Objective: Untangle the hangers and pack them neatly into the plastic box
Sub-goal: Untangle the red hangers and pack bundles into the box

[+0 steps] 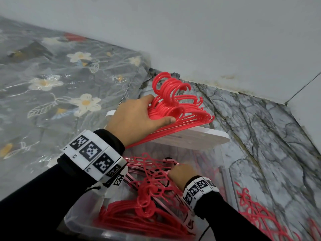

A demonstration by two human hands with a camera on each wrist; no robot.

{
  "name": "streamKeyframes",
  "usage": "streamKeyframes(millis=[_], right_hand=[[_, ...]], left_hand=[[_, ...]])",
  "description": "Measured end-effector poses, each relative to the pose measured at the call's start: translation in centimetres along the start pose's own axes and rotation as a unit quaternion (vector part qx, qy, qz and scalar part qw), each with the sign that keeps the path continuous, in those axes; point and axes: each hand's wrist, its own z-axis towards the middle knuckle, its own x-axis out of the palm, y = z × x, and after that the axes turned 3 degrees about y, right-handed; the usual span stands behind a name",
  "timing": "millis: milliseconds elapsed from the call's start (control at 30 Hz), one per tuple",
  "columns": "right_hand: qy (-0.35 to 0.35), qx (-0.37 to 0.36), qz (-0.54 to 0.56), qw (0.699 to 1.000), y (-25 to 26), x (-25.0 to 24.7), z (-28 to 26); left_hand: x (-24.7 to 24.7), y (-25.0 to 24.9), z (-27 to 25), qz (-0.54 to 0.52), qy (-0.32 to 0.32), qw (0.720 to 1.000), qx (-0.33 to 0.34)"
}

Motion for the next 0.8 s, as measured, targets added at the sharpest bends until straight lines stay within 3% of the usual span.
streamKeyframes(millis=[200, 400, 500, 700, 800], right_hand=[[-0.087, 0.034, -0.011, 0.996, -0.3, -2.3, -1.1], [-0.024, 0.055, 0.039, 0.997, -1.1, -1.5, -1.8], [-0.030, 0.061, 0.066, 0.996, -0.7, 0.0, -1.4], [0.031, -0.008, 0.099, 0.995, 1.5, 3.2, -0.6], [0.026, -0.008, 0.097, 0.995, 2.7, 4.0, 0.2]], left_hand=[[-0.2, 0.0, 0.0, -0.005, -0.008, 1.000, 0.001], [-0.4, 0.1, -0.1, -0.009, -0.007, 1.000, 0.001], [-0.3, 0.1, -0.1, -0.001, -0.008, 1.000, 0.000], [-0.2, 0.1, -0.1, 0.006, 0.001, 1.000, 0.006], [-0.2, 0.0, -0.1, 0.009, 0.003, 1.000, 0.007]])
